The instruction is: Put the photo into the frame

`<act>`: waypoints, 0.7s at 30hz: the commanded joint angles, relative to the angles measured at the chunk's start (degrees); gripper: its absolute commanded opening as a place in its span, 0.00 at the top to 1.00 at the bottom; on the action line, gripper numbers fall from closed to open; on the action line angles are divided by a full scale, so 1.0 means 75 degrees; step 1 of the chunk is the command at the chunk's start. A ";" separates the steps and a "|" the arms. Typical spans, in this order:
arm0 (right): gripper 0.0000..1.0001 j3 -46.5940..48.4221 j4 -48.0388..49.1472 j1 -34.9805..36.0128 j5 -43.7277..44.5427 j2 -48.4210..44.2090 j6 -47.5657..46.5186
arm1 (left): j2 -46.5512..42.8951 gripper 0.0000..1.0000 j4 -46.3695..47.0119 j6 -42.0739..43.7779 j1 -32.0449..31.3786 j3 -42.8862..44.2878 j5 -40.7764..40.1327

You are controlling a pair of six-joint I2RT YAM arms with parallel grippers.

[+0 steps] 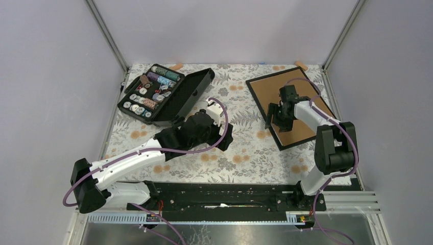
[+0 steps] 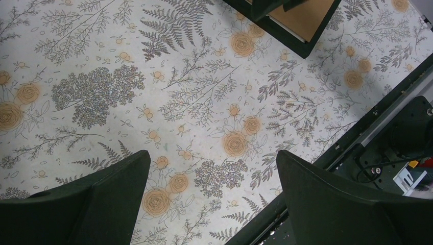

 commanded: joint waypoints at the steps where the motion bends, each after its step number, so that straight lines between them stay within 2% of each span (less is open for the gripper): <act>1: 0.29 -0.0466 0.0244 0.0185 0.0202 0.0036 -0.0029 | 0.0049 0.01 0.0341 -0.0031 0.0049 0.0024 0.0115; 11: 0.51 -0.0736 0.0512 0.0654 0.0288 0.0379 0.0035 | 0.0067 0.01 0.0341 -0.0048 0.0222 0.0024 0.0179; 16: 0.48 -0.0887 0.0659 0.1030 0.0261 0.0401 0.0250 | 0.0061 0.01 0.0307 -0.0086 0.0386 0.0058 0.0242; 21: 0.35 -0.0150 0.0220 0.1033 0.0800 0.0175 0.0067 | 0.0067 0.01 0.0151 -0.0177 0.0478 0.0283 0.0375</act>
